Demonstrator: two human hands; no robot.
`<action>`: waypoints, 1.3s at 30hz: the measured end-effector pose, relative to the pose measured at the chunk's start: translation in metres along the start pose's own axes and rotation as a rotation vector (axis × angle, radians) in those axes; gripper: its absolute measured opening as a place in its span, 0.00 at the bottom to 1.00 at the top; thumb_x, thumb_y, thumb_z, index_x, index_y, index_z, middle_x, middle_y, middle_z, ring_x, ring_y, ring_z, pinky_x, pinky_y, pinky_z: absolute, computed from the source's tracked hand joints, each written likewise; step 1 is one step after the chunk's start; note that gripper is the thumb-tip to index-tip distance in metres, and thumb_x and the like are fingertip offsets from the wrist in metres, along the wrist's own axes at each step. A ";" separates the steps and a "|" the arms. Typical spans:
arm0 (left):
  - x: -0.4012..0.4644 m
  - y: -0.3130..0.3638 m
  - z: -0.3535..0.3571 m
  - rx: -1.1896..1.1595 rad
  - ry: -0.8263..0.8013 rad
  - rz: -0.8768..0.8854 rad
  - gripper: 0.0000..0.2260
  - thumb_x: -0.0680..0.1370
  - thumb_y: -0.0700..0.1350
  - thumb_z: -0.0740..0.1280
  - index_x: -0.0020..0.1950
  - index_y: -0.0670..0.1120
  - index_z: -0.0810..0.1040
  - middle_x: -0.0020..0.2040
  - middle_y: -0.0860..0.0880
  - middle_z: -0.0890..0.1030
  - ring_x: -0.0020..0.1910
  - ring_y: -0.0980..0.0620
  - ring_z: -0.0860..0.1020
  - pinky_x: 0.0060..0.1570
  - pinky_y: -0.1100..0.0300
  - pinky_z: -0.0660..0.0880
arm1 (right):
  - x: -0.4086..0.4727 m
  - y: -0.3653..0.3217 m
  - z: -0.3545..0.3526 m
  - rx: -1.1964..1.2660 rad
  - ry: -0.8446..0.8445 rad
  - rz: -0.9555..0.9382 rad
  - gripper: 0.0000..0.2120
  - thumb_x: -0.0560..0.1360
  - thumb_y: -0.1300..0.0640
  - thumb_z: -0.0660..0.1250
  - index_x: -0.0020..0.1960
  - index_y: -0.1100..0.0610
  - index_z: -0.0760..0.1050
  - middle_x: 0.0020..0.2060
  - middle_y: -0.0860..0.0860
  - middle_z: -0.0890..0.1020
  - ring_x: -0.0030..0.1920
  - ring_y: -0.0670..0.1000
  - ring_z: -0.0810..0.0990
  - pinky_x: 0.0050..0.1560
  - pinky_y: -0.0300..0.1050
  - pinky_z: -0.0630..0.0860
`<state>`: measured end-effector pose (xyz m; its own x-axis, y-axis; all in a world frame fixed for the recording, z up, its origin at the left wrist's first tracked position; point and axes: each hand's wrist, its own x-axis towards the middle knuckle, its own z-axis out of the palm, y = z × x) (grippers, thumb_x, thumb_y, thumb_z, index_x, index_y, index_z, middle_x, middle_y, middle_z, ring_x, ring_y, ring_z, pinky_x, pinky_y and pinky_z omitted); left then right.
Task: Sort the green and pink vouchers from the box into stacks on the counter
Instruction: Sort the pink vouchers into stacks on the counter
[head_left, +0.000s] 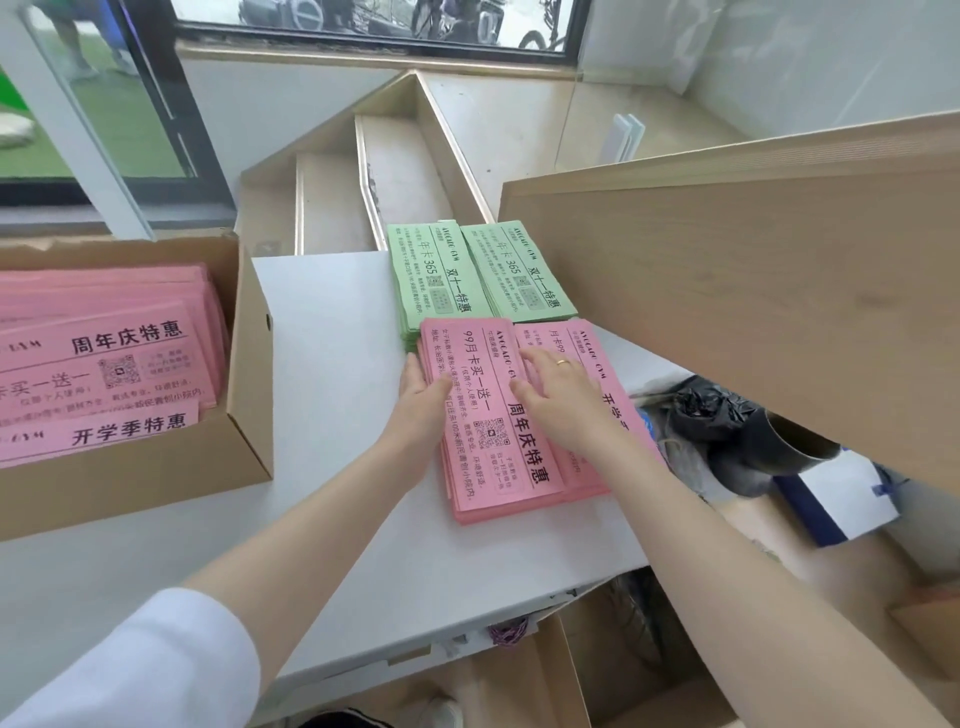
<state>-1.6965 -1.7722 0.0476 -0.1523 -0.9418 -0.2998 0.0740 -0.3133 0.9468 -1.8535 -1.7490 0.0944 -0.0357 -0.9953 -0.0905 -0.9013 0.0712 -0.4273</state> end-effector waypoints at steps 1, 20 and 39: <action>0.005 0.004 -0.002 -0.008 0.004 0.011 0.22 0.81 0.46 0.56 0.74 0.54 0.55 0.71 0.55 0.65 0.67 0.54 0.68 0.59 0.60 0.66 | 0.010 -0.003 -0.002 0.013 -0.034 -0.037 0.23 0.80 0.50 0.54 0.74 0.53 0.58 0.74 0.50 0.60 0.74 0.51 0.55 0.73 0.52 0.52; 0.044 -0.021 0.001 0.092 0.104 -0.062 0.34 0.64 0.65 0.57 0.70 0.67 0.53 0.75 0.57 0.59 0.72 0.51 0.62 0.69 0.44 0.62 | 0.065 -0.008 0.016 -0.079 0.100 -0.143 0.23 0.80 0.55 0.55 0.72 0.61 0.59 0.72 0.57 0.63 0.73 0.55 0.58 0.72 0.47 0.53; -0.079 0.101 -0.077 0.344 0.141 0.315 0.12 0.78 0.39 0.60 0.58 0.50 0.74 0.54 0.53 0.79 0.45 0.56 0.79 0.46 0.62 0.76 | 0.013 -0.125 0.000 0.347 0.085 -0.500 0.08 0.76 0.62 0.62 0.54 0.57 0.76 0.56 0.49 0.76 0.57 0.46 0.73 0.58 0.32 0.66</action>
<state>-1.6008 -1.7385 0.1581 -0.0383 -0.9991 0.0169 -0.2389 0.0256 0.9707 -1.7419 -1.7711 0.1467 0.3080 -0.9145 0.2624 -0.6255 -0.4024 -0.6684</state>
